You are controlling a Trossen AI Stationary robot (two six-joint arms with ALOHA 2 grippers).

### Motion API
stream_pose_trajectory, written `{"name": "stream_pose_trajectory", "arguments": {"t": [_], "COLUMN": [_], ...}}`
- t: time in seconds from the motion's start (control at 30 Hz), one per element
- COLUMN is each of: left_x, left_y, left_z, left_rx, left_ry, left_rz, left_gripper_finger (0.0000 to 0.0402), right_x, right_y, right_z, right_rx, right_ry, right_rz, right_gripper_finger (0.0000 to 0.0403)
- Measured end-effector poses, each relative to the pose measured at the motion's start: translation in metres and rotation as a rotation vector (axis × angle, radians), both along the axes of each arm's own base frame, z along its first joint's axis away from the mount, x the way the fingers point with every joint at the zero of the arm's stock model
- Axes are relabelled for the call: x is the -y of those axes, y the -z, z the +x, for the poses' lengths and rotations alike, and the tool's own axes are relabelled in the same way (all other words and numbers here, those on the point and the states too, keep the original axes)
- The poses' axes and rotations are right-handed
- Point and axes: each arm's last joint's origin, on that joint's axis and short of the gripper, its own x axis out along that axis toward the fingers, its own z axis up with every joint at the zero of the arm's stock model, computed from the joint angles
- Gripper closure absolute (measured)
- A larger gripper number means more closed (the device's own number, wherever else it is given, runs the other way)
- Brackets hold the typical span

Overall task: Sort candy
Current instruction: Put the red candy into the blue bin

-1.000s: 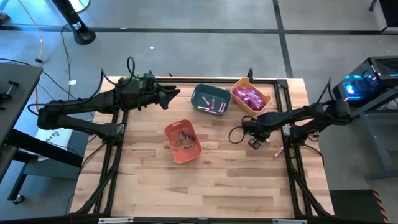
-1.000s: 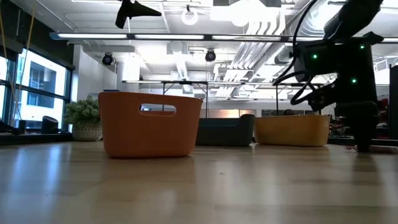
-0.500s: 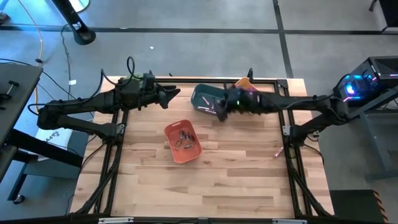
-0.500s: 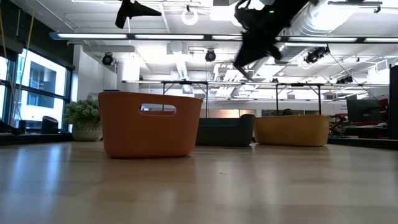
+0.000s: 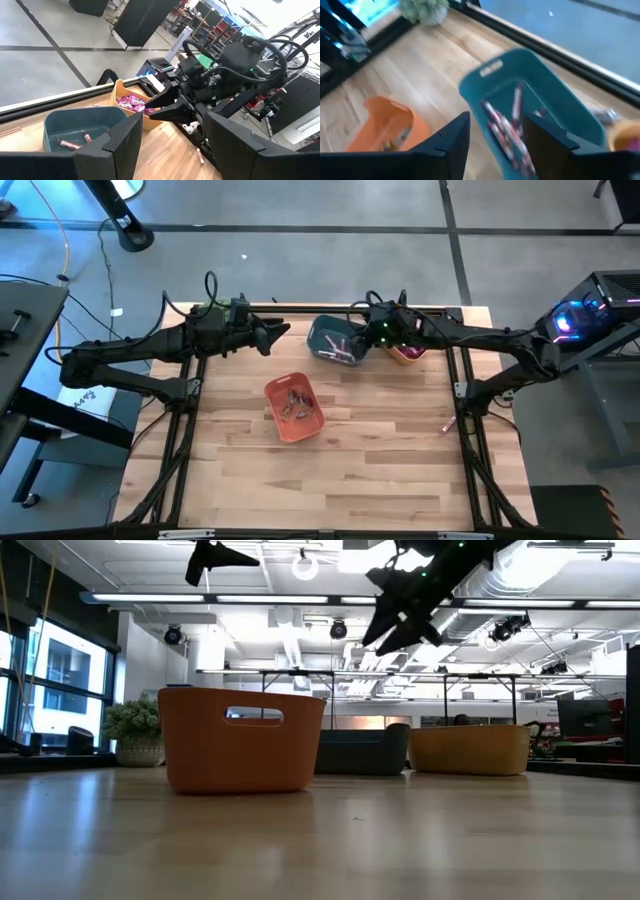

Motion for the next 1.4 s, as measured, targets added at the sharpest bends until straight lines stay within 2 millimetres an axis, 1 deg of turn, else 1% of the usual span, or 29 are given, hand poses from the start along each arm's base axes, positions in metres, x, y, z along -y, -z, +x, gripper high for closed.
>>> {"name": "stream_pose_trajectory", "arguments": {"t": [0.1,0.17,0.23,0.33,0.4,0.5,0.57,0.63,0.73,0.8,0.87,0.93,1.03,1.13,1.2,1.3,1.4], "left_x": [0.0,0.0,0.0,0.0,0.0,0.001,0.001,0.001,0.0,0.0,0.0,0.0,0.0,0.0,0.0,0.0,0.0], "left_y": [0.0,0.0,0.0,0.002,0.003,0.005,0.006,0.007,0.009,0.011,0.012,0.013,0.016,0.02,0.021,0.022,0.022], "left_z": [0.0,0.0,0.0,0.0,-0.001,-0.001,0.0,0.001,0.003,0.006,0.007,0.01,0.014,0.017,0.018,0.019,0.019], "left_rx": [-0.001,-0.001,-0.006,-0.02,-0.033,-0.047,-0.056,-0.067,-0.075,-0.08,-0.087,-0.086,-0.098,-0.115,-0.118,-0.121,-0.12], "left_ry": [0.003,0.003,0.003,0.004,0.004,0.022,0.029,0.03,0.029,0.03,0.048,0.066,0.087,0.106,0.11,0.11,0.11], "left_rz": [0.0,0.0,0.001,-0.002,-0.004,-0.01,-0.013,-0.016,-0.017,-0.019,-0.026,-0.029,-0.038,-0.047,-0.053,-0.057,-0.056], "left_gripper_finger": [0.0193,0.0193,0.0193,0.0193,0.0193,0.0193,0.0193,0.0193,0.0193,0.0193,0.0193,0.0193,0.0193,0.0193,0.0193,0.0193,0.0193], "right_x": [-0.007,-0.017,-0.033,-0.061,-0.08,-0.109,-0.123,-0.133,-0.142,-0.145,-0.15,-0.149,-0.151,-0.152,-0.155,-0.164,-0.174], "right_y": [0.002,0.005,0.012,0.028,0.04,0.065,0.082,0.098,0.116,0.124,0.121,0.121,0.121,0.121,0.122,0.124,0.125], "right_z": [-0.013,-0.025,-0.038,-0.057,-0.067,-0.081,-0.092,-0.104,-0.122,-0.13,-0.127,-0.13,-0.13,-0.129,-0.127,-0.122,-0.121], "right_rx": [-0.082,-0.184,-0.329,-0.568,-0.69,-0.817,-0.876,-0.935,-1.014,-1.043,-1.012,-1.03,-1.041,-1.046,-1.023,-0.941,-0.847], "right_ry": [-0.003,-0.042,-0.06,-0.06,-0.043,0.011,0.095,0.2,0.325,0.382,0.4,0.426,0.393,0.405,0.437,0.499,0.587], "right_rz": [0.082,0.172,0.282,0.432,0.499,0.563,0.585,0.606,0.629,0.632,0.613,0.609,0.632,0.673,0.729,0.773,0.753], "right_gripper_finger": [0.0224,0.0223,0.0223,0.0222,0.0222,0.0222,0.0222,0.0222,0.0222,0.0222,0.0222,0.0222,0.0222,0.0222,0.0222,0.0222,0.0222]}}
